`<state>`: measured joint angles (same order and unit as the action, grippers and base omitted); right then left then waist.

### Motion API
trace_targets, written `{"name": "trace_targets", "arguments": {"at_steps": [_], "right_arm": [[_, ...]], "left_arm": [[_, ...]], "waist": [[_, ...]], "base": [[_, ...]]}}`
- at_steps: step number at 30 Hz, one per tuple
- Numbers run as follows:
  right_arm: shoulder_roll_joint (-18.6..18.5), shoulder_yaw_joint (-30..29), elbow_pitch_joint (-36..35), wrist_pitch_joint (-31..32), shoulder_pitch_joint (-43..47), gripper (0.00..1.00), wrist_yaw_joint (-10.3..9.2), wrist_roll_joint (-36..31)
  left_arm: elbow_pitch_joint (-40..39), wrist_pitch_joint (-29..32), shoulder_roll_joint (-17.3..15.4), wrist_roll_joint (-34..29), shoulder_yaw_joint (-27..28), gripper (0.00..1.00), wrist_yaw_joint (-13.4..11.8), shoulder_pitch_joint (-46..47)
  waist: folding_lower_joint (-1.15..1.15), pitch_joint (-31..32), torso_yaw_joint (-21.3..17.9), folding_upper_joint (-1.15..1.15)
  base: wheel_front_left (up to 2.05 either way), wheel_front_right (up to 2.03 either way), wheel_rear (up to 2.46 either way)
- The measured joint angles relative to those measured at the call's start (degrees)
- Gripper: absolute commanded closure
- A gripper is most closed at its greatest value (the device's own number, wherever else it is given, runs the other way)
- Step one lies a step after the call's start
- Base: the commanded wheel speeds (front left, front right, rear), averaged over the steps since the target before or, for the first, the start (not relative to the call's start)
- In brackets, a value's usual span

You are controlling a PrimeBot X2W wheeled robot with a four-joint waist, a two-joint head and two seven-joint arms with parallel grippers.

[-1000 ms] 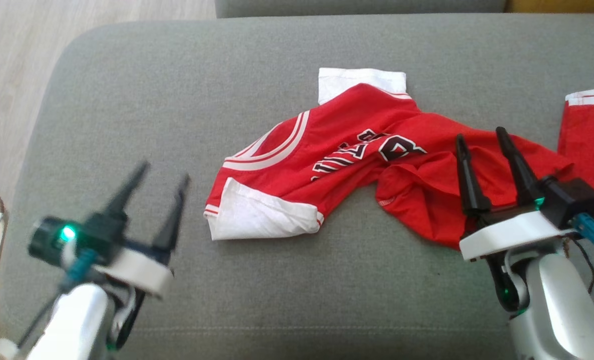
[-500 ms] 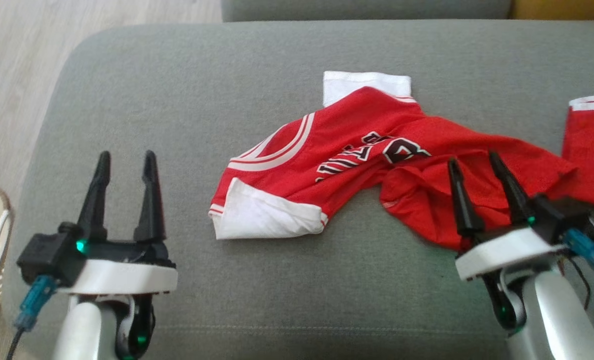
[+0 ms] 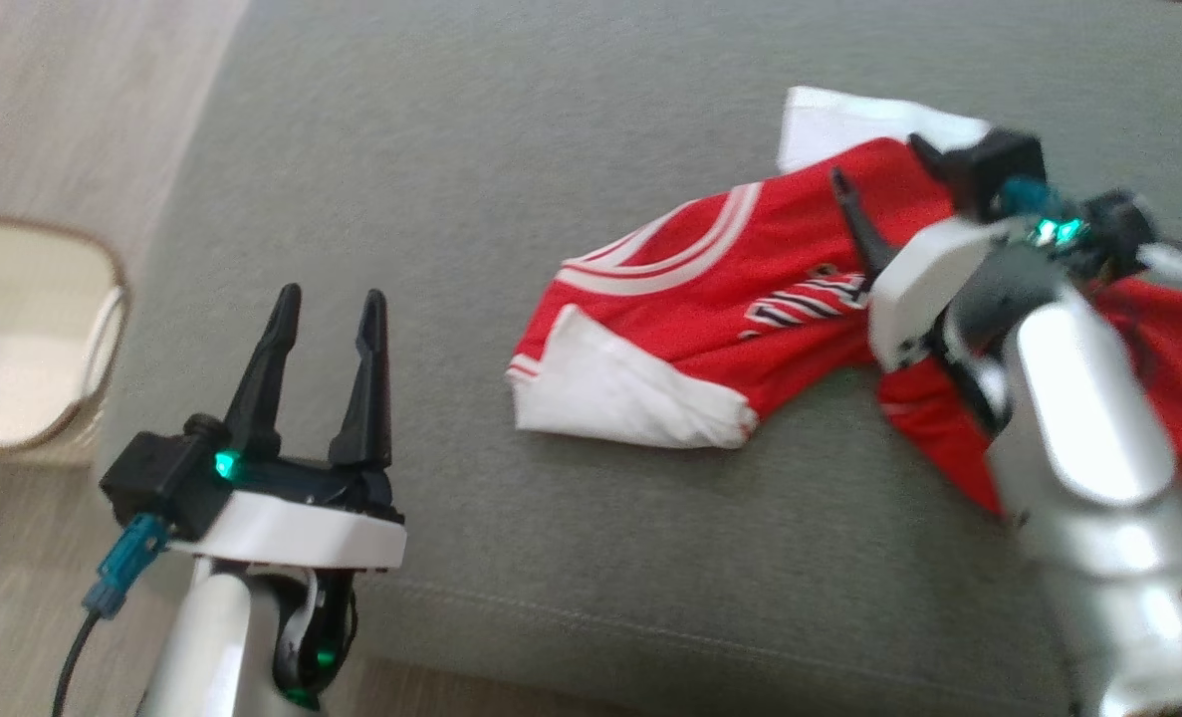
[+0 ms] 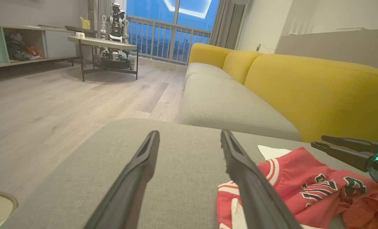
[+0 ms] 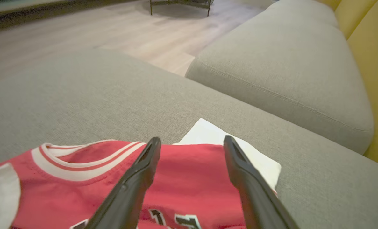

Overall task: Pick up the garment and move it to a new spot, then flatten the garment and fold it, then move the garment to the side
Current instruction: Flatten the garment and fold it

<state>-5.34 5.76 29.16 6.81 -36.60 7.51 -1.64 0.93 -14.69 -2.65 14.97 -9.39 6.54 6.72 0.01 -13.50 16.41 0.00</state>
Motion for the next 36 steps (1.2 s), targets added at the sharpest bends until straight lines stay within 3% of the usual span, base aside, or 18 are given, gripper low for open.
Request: {"name": "trace_targets", "arguments": {"at_steps": [7,14,16,20,25,32,36], "right_arm": [[-6.49,2.58,13.17,4.12,-9.19,0.0,-0.01,-0.18],[-9.22,9.49,22.3,8.36,-14.0,0.0,0.0,5.58],[-9.99,11.14,23.73,9.15,-15.63,1.0,0.0,7.45],[-10.88,13.91,24.88,8.88,-17.37,1.0,0.0,8.83],[-12.39,14.23,26.46,3.39,-18.81,1.0,0.0,8.43],[-13.04,9.35,26.74,-7.28,-29.84,1.0,0.0,0.02],[-12.14,8.8,29.49,-9.02,-35.57,1.0,0.0,-5.09]], "left_arm": [[0.37,-0.01,0.04,1.81,-1.75,0.0,-0.32,1.07],[0.43,0.0,0.12,2.43,-2.77,0.0,-0.49,2.04],[0.42,0.0,0.16,2.45,-2.92,0.0,-0.49,2.22],[0.44,0.0,0.21,3.01,-3.26,0.0,-0.57,2.24],[0.6,0.0,0.22,3.01,-3.85,0.0,-0.85,2.25],[0.62,0.0,0.24,4.04,-5.37,0.0,-1.01,2.7],[0.59,0.0,0.29,5.13,-6.89,0.0,-1.07,3.8]], "waist": [[0.0,-3.09,4.65,0.0],[0.0,-5.24,6.93,0.0],[-0.01,-5.58,7.31,0.0],[-0.01,-5.9,7.82,0.0],[0.0,-6.0,8.56,0.0],[-0.01,-6.53,10.45,0.0],[-0.01,-7.45,12.23,0.0]], "base": [[0.0,0.0,0.0],[0.0,0.0,0.0],[0.0,0.0,0.0],[0.0,0.0,0.0],[0.0,0.0,0.0],[0.0,0.0,0.0],[0.0,0.0,0.0]]}}
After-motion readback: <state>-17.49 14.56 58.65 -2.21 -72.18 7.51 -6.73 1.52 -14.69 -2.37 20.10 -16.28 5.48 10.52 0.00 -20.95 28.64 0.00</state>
